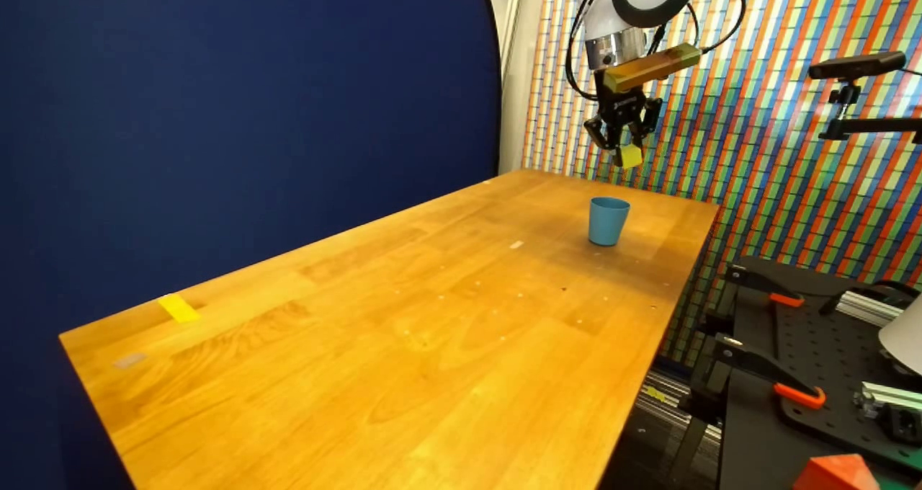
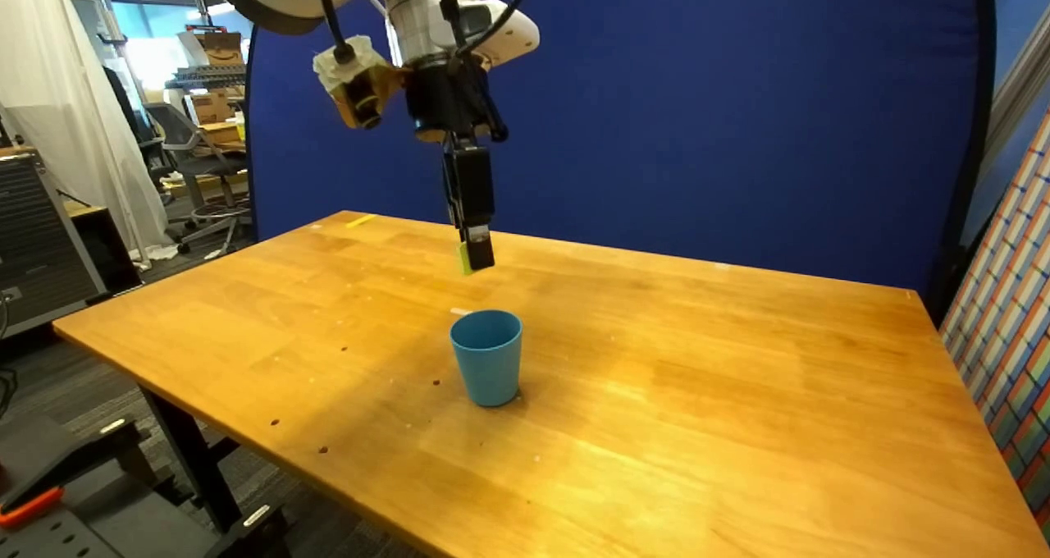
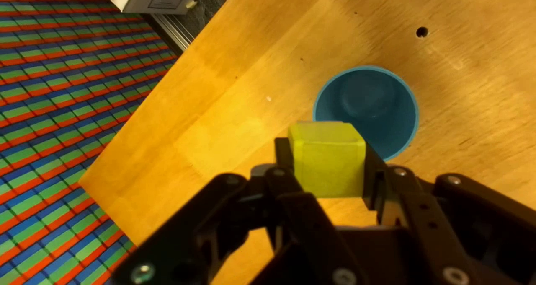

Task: Place the yellow cube inside the blue cup

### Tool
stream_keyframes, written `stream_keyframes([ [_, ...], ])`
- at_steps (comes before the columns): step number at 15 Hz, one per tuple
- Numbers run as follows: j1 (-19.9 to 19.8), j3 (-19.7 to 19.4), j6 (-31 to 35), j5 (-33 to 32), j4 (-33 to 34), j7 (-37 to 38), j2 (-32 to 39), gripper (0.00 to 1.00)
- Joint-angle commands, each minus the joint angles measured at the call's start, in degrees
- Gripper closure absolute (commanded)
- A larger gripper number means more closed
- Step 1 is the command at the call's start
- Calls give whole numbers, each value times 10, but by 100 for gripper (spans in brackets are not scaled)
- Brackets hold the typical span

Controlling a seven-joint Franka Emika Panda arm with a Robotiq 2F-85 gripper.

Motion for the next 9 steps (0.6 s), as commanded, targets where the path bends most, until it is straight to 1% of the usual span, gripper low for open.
stream_keyframes([
  [1, -3, 8, -13, -6, 46, 6, 53, 86],
  [7, 3, 2, -12, 7, 91, -10, 123, 85],
  [8, 0, 2, -6, 16, 94, -19, 129, 36],
  [9, 0, 1, -6, 18, 96, -21, 132, 35],
])
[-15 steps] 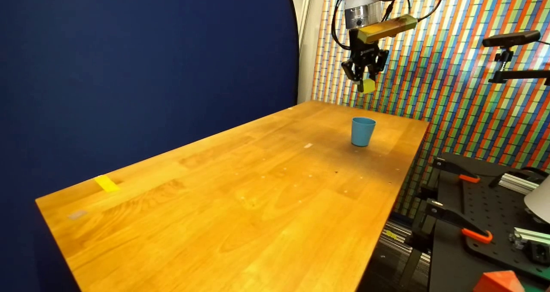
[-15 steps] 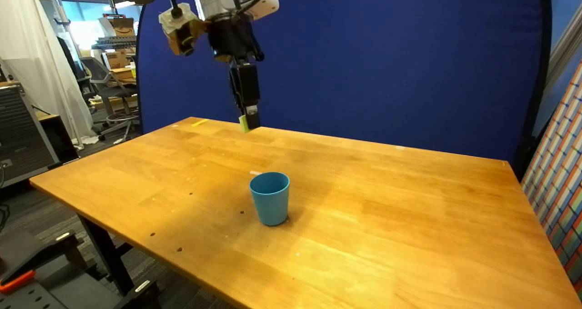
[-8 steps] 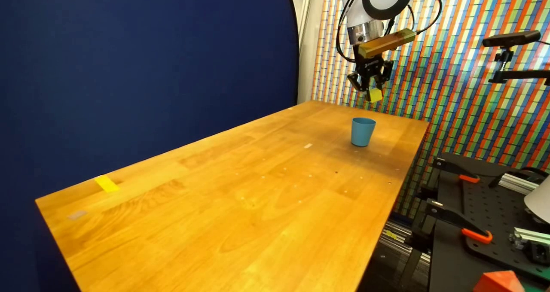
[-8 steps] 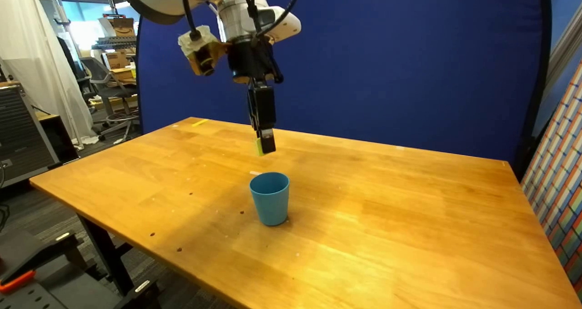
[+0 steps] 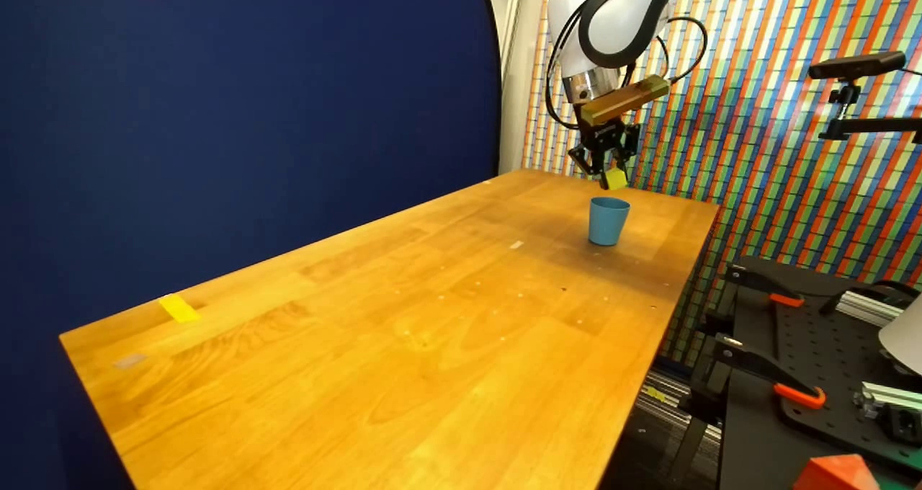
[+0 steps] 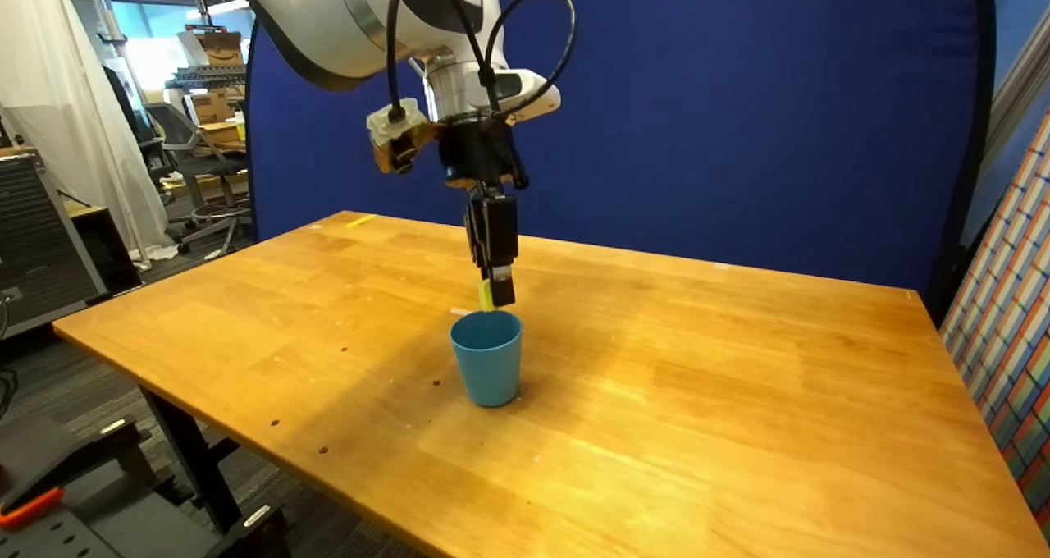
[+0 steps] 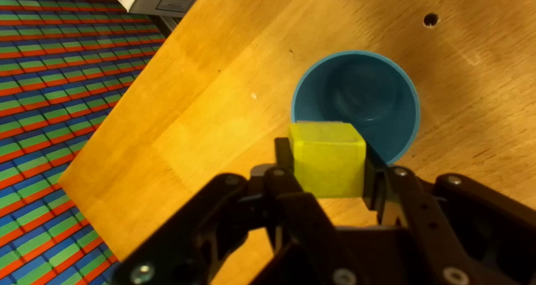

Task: Place the yellow cube inside the blue cup

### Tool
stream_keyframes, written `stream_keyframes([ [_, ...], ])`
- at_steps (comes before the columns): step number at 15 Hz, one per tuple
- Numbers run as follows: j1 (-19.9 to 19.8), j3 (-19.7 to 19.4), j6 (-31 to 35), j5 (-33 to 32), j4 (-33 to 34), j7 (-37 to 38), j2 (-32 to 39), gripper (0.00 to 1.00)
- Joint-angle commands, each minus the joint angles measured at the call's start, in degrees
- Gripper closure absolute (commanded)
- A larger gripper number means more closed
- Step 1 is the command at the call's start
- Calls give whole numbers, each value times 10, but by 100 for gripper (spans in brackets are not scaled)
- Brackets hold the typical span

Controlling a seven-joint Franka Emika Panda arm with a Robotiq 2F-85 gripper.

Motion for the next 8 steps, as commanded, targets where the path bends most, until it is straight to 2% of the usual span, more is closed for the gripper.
stream_keyframes([
  [1, -1, -3, -4, 19, 25, -23, 18, 29],
  [5, 5, -1, 5, 14, 1, -38, -25, 0],
  [8, 12, 0, 10, -1, -19, -38, -73, 0],
])
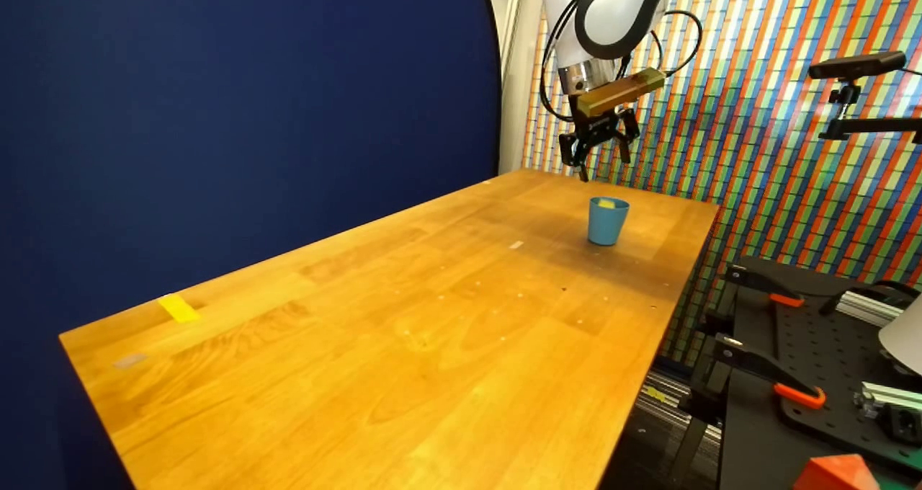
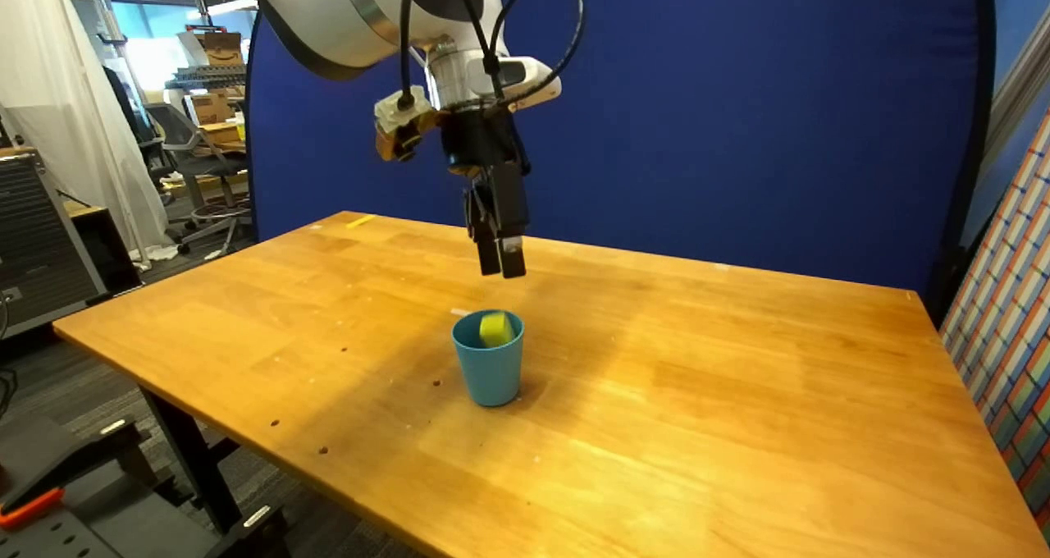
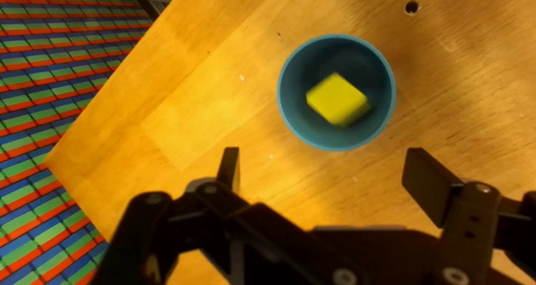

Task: Place the yellow cube inside the blue cup

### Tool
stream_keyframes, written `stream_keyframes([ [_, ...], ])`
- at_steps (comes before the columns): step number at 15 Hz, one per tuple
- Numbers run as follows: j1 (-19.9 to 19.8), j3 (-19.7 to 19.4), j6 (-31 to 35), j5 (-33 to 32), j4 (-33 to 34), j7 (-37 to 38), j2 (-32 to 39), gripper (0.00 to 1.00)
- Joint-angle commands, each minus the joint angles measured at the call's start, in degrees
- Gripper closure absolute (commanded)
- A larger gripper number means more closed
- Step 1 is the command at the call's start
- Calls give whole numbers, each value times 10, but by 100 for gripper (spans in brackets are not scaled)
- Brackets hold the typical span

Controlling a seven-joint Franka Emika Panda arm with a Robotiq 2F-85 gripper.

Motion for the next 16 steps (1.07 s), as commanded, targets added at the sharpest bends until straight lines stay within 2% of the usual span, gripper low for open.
stream_keyframes([
  [1, 7, 1, 10, -6, -35, -12, -74, 0],
  [4, 1, 9, 18, 6, -54, -29, -109, 0],
  [6, 6, 19, 2, -8, -65, -54, -146, 0],
  [8, 13, 36, -8, -30, -75, -86, -187, 0],
  [11, 17, 69, -14, -30, -79, -139, -240, 0],
  [12, 3, 66, -4, -21, -59, -105, -187, 0],
  [16, 4, 84, -11, -19, -72, -127, -230, 0],
])
